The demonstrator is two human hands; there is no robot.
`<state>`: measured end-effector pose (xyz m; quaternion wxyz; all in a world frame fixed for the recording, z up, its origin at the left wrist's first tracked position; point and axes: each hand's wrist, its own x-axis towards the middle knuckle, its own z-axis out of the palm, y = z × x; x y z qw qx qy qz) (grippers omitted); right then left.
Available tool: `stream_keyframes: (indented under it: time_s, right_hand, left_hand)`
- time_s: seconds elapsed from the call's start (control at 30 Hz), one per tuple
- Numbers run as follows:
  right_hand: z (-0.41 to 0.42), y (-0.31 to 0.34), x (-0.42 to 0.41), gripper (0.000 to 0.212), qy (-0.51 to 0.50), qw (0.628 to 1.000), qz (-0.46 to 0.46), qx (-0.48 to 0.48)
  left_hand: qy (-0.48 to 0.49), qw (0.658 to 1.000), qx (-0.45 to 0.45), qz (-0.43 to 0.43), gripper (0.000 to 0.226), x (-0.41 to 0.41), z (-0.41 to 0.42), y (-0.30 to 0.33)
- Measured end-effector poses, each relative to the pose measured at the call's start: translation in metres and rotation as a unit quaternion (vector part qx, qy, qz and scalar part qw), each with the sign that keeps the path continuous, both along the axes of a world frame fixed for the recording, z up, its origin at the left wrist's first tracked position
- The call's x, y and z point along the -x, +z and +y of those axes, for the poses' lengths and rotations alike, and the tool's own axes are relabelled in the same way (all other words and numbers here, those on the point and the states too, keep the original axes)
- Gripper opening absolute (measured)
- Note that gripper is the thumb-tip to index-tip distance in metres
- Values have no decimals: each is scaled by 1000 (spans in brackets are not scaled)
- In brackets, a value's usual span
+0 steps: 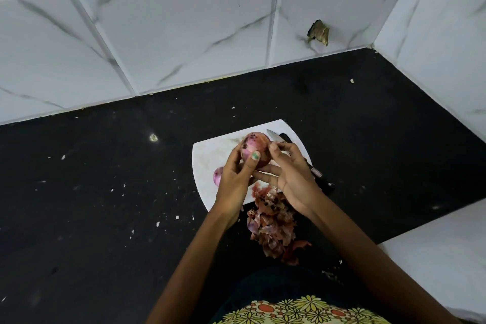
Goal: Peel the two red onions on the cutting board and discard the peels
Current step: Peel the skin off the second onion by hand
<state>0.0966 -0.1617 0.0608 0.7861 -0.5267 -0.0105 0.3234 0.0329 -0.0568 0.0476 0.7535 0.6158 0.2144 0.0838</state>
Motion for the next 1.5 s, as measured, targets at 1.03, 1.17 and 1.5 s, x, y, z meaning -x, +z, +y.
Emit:
stream_keyframes:
  time_s: [1.03, 1.17, 1.5]
  right_hand:
    - [-8, 33, -20, 11, 92, 879, -393, 255]
    - [-8, 31, -17, 16, 98, 871, -416, 244]
    - [-7, 30, -16, 12, 95, 846, -458, 255]
  left_hand:
    - [9, 979, -202, -34, 32, -4, 16, -2]
    - [18, 975, -223, 0, 33, -5, 17, 1]
    - [23, 961, -274, 20, 37, -4, 16, 1]
